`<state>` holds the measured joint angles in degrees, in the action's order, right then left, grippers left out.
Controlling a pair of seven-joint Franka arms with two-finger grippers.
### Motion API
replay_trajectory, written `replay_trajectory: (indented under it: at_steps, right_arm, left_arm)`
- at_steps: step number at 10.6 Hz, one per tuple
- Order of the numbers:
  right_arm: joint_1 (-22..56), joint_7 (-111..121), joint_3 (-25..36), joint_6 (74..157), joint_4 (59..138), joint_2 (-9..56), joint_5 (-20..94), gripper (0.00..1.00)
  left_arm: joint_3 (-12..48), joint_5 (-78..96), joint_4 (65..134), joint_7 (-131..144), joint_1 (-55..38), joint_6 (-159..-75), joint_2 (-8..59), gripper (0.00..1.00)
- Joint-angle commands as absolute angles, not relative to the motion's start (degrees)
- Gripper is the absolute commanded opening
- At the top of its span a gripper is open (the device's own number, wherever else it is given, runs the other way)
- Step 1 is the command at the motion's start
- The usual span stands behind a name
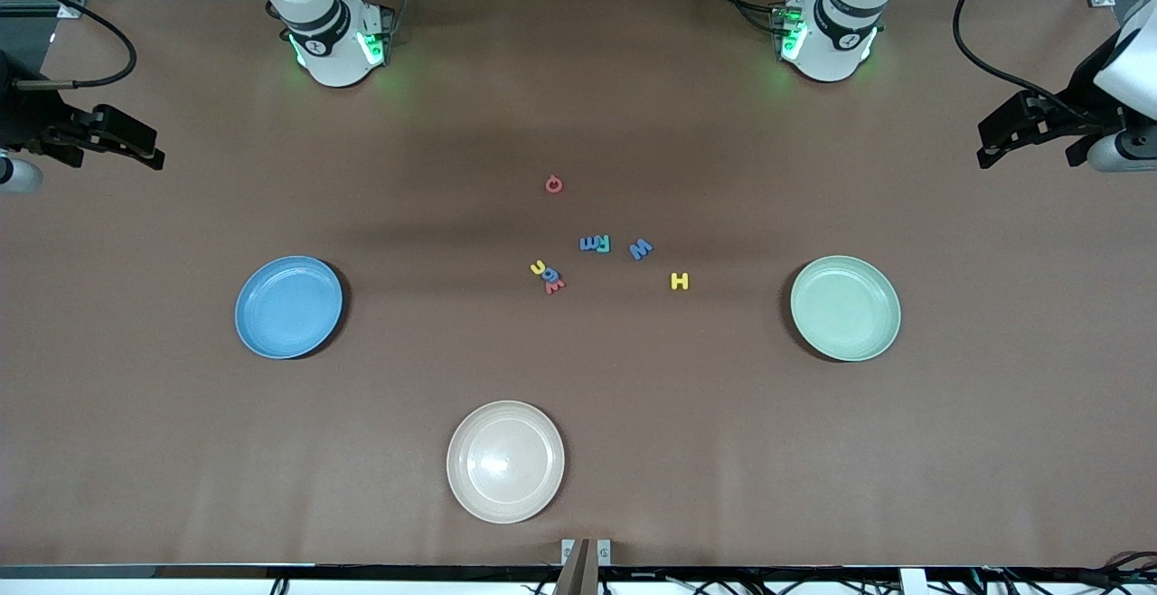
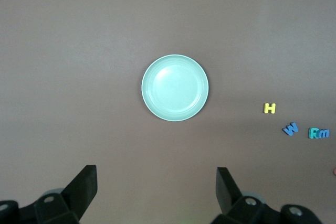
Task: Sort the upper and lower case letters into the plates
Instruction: 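Reach the left gripper down to the yellow H letter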
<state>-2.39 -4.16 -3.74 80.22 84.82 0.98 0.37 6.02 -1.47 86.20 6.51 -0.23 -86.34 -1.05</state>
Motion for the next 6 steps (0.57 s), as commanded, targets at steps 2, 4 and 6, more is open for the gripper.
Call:
replay_trajectory:
  at_steps: [2,4,6]
  right_arm:
    - [-2.5,-4.0,-3.6,79.9,84.6,0.9,0.6,1.00]
    - [-2.5,-4.0,-3.6,79.8,84.7,0.9,0.6,1.00]
    - [-2.3,-4.1,-3.6,79.2,84.8,1.0,0.7,1.00]
  left_arm:
    - [5.7,-0.5,87.0,5.7,-0.8,-86.8,-1.9,1.00]
    - [6.3,-0.4,87.1,5.6,-1.5,-87.4,-0.2,1.00]
    - [9.0,0.7,87.7,6.7,-4.5,-90.9,3.1,1.00]
